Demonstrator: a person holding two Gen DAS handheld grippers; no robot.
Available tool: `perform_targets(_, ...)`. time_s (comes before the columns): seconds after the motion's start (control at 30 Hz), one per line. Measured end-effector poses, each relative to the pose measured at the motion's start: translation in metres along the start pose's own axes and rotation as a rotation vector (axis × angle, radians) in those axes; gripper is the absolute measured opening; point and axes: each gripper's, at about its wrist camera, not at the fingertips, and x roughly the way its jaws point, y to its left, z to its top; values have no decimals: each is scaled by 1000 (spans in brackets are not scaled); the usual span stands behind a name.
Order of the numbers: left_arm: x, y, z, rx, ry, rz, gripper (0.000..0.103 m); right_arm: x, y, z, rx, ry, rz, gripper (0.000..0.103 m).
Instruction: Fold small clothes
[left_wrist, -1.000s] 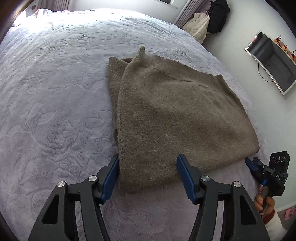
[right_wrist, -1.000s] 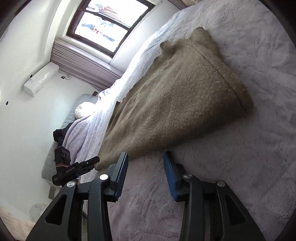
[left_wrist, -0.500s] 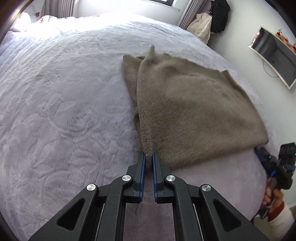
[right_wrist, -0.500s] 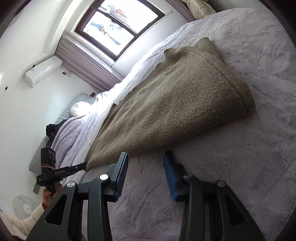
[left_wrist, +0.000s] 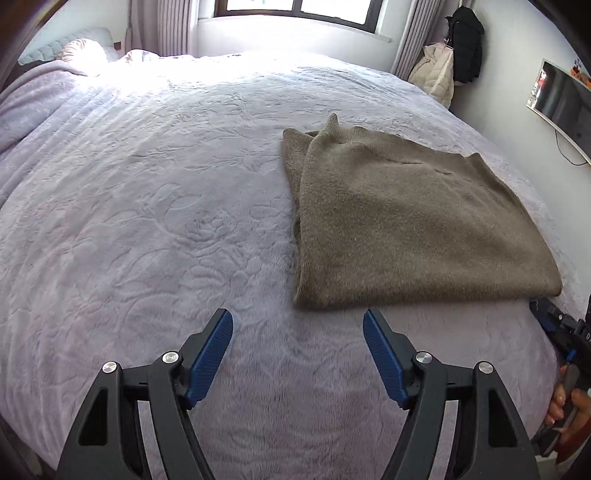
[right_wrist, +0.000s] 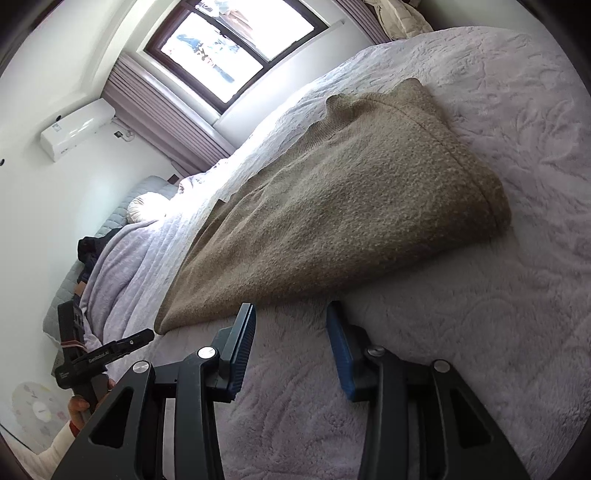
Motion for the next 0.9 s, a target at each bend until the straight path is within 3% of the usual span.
perform_targets(0.27,-16,0,-20,-9,-2,20,74,-8,33,3,-34,69,-70,70)
perform_targets(0.5,-16,7,-37,-27,29,44,74,-12,61,-11,-81,139,-113,70)
perform_targets(0.83,-23,9,-48,-31,14,29,74,-16,85,-26,-123,167,-140,70)
perform_targets(0.9,-23,9,-48,-36,16,29,74,-15,91,-28,-131,173,-144,74)
